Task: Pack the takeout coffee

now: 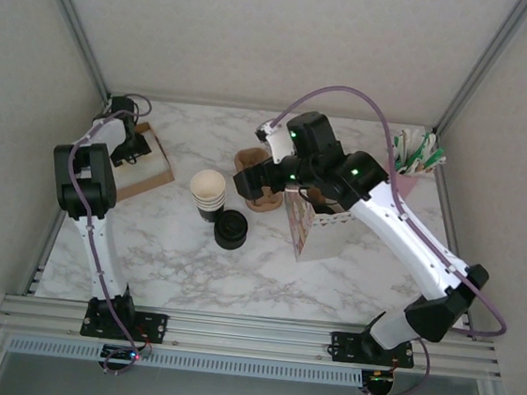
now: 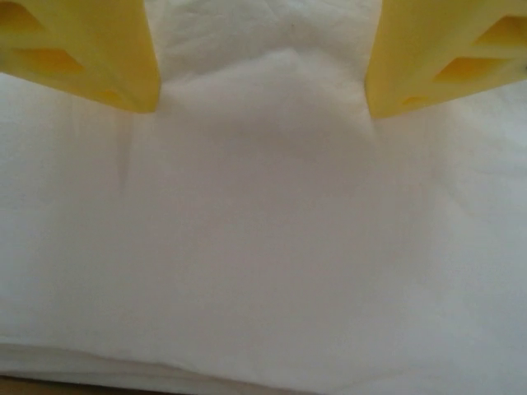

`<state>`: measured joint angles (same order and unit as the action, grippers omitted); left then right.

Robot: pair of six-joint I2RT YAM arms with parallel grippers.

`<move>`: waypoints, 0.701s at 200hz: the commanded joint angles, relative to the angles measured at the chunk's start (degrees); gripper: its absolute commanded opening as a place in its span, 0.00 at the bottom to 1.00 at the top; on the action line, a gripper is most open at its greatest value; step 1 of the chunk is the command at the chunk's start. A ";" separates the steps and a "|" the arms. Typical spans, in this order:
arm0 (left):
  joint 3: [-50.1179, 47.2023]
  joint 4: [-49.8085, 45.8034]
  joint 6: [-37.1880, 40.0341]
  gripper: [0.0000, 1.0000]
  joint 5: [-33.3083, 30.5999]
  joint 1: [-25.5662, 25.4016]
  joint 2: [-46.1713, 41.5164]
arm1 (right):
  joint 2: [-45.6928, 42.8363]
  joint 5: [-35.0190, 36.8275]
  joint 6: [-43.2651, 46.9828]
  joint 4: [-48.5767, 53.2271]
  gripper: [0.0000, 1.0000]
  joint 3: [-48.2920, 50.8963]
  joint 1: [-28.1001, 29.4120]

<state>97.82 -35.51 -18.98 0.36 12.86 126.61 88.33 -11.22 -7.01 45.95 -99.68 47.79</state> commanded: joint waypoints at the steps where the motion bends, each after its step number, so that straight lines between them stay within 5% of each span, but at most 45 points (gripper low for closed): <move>1: 1.52 -3.58 2.16 0.67 1.05 0.32 1.60 | 2.52 2.30 -0.08 1.64 0.99 -3.44 0.72; 140: -8.04 -1.26 2.90 0.66 4.52 -3.68 -3.65 | 4.83 3.71 -1.85 2.53 0.99 -3.97 0.89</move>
<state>93.58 -34.20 -16.47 0.54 11.22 124.70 93.34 -8.54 -8.32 47.83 -103.09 48.05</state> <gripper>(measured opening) 0.663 0.987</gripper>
